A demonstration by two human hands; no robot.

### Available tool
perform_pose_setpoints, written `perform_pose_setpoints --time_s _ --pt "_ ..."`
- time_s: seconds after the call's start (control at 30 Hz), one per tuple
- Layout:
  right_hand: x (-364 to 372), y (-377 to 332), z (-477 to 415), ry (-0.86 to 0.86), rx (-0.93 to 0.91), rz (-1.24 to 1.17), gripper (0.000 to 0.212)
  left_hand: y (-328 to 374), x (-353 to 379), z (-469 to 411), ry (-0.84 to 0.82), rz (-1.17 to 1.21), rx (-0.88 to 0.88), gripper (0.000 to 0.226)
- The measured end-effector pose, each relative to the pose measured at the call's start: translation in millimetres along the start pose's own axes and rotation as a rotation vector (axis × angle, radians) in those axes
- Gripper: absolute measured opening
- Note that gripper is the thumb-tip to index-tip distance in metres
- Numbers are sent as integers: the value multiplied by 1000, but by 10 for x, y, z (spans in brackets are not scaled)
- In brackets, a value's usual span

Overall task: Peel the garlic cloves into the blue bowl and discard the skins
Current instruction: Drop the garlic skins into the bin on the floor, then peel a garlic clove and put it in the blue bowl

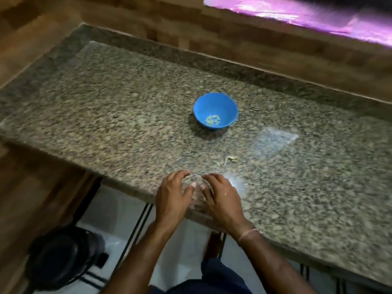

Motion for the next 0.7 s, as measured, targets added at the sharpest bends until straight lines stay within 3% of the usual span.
perform_pose_setpoints --time_s 0.17,0.3,0.37,0.5,0.7 --pt "-424 634 -181 86 114 3 41 378 433 -575 -53 -39 36 28" --pt "-564 924 -413 71 257 115 67 488 632 -915 -101 -130 137 37" --pt "-582 990 -517 10 324 143 78 451 705 -1035 -127 -191 157 30" --pt "-588 1000 -610 -37 374 179 77 387 737 -1135 -137 -277 173 14" --pt "-553 957 -670 27 416 202 79 405 647 -1182 -104 -308 243 20"
Point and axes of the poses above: each hand's wrist, its own z-axis away from the middle knuckle, its own x-axis out of the palm, y = z × x, the point moved 1 cm from there along -z, towards the middle knuckle, and after that the axes turned 11 degrees about -y, right-handed, at the moved point
